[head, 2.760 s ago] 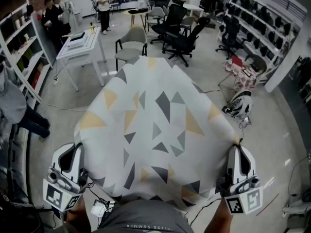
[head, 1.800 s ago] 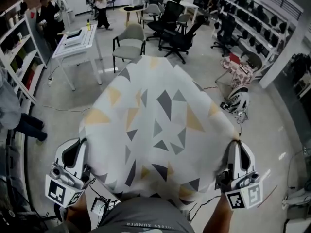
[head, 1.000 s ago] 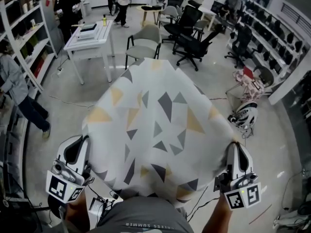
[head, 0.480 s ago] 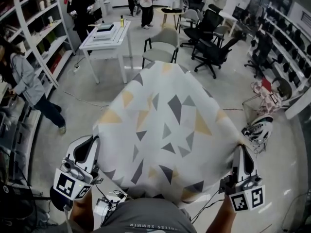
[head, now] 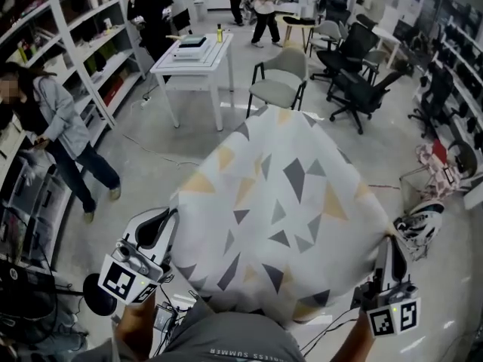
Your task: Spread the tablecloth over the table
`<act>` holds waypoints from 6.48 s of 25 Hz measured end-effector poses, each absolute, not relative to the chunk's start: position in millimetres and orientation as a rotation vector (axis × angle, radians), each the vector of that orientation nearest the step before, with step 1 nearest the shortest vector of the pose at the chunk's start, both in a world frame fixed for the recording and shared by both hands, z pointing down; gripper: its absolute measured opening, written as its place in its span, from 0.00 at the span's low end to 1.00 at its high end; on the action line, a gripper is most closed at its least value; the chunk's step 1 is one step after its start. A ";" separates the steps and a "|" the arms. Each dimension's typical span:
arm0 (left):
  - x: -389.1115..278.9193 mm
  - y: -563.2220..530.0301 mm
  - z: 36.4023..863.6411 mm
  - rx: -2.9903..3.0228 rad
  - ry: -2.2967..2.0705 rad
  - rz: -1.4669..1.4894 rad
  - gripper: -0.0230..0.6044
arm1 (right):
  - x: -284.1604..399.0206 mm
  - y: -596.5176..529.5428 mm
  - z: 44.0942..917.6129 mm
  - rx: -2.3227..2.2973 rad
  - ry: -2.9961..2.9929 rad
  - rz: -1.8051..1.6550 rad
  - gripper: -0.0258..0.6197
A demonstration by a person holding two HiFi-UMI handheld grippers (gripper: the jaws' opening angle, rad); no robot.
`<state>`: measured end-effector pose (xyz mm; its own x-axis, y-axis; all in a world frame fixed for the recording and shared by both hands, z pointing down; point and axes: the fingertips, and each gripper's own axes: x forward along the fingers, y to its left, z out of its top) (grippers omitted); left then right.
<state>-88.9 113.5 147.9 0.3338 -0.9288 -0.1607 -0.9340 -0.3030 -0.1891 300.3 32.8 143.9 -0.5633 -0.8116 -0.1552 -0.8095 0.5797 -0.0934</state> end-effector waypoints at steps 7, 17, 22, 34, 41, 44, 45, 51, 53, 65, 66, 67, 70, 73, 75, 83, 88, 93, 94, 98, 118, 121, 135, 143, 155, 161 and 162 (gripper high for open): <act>-123.7 76.9 154.9 -2.388 1.663 0.007 0.04 | 263.9 10.8 145.6 -1.405 2.638 -0.043 0.06; -200.9 5.1 193.5 -2.545 1.569 0.078 0.04 | 202.1 -3.5 157.0 -1.633 2.546 -0.041 0.06; -219.8 -31.2 214.6 -2.619 1.539 0.081 0.04 | 201.8 -18.8 180.1 -1.751 2.478 -0.113 0.06; -246.9 -106.4 312.6 -2.751 1.551 -0.138 0.04 | 208.1 -70.7 279.9 -1.965 2.440 -0.362 0.06; -242.4 -141.8 408.8 -2.836 1.613 -0.377 0.04 | 216.5 -106.7 373.1 -2.008 2.452 -0.617 0.06; -234.8 -155.9 453.5 -2.876 1.648 -0.479 0.04 | 227.1 -124.7 415.5 -2.031 2.450 -0.724 0.06; -233.5 -161.1 467.3 -2.885 1.667 -0.509 0.04 | 231.1 -130.7 430.4 -2.043 2.448 -0.759 0.06; -230.6 -194.9 545.0 -2.934 1.756 -0.752 0.04 | 248.1 -164.1 529.2 -2.084 2.479 -1.048 0.06; -232.2 -205.3 568.1 -2.931 1.785 -0.840 0.04 | 256.9 -175.1 559.5 -2.117 2.464 -1.135 0.06; -227.6 -243.2 598.4 -2.737 1.844 -1.023 0.04 | 187.2 -120.1 720.9 -1.370 3.009 -2.049 0.08; -217.8 -239.2 596.0 -2.709 1.787 -1.047 0.04 | 178.2 -112.1 734.2 -1.358 3.088 -2.046 0.08; -206.8 -235.2 593.3 -2.676 1.719 -1.076 0.04 | 173.1 -107.3 746.5 -1.383 3.140 -2.037 0.08; -187.2 -238.5 594.5 -2.541 1.543 -1.200 0.04 | 175.2 -113.5 771.7 -1.573 3.058 -2.070 0.08; -211.7 -254.9 614.7 -2.477 1.569 -1.307 0.04 | 198.8 -127.2 776.7 -1.790 2.914 -2.026 0.08; -236.1 -268.9 632.2 -2.495 1.634 -1.357 0.05 | 226.3 -137.9 772.1 -1.940 2.849 -1.947 0.08; -285.7 -334.8 732.1 -2.640 1.822 -1.639 0.06 | 339.0 -201.6 764.1 -2.446 2.476 -1.643 0.11; -302.7 -317.4 763.1 -2.812 2.002 -1.520 0.07 | 376.9 -230.4 770.8 -2.651 2.418 -1.566 0.14; -308.5 -275.9 759.9 -3.272 2.112 -0.900 0.13 | 379.7 -209.8 761.7 -2.801 2.372 -1.492 0.22; -310.4 -265.2 758.9 -3.335 2.115 -0.757 0.15 | 372.9 -196.9 761.8 -2.796 2.369 -1.489 0.23; -324.8 -236.7 758.9 -3.333 2.223 -0.447 0.30 | 322.5 -127.8 780.6 -2.686 2.518 -1.528 0.23; -261.0 -163.1 618.3 -3.816 1.200 0.281 0.37 | 186.0 -2.3 815.2 -2.180 2.923 -1.800 0.17; -253.8 -145.8 600.7 -3.852 1.066 0.338 0.37 | 180.2 -1.1 818.5 -2.202 2.938 -1.795 0.17; -326.5 -127.0 681.4 -3.559 1.908 -0.138 0.33 | 183.2 -3.4 816.4 -2.373 2.886 -1.810 0.09; -318.2 -33.6 744.0 -3.766 1.753 -0.289 0.44 | 184.5 -6.8 815.5 -2.375 2.910 -1.755 0.09; -268.5 -30.2 634.1 -3.790 1.373 -0.669 0.11 | 183.2 -1.2 815.5 -2.405 2.860 -1.845 0.08; -251.5 -0.8 609.6 -3.862 1.296 -0.741 0.16 | 191.6 -4.7 815.2 -2.414 2.879 -1.826 0.08; -257.1 4.1 621.3 -3.795 1.353 -0.893 0.16 | 194.2 -3.4 815.1 -2.422 2.877 -1.831 0.08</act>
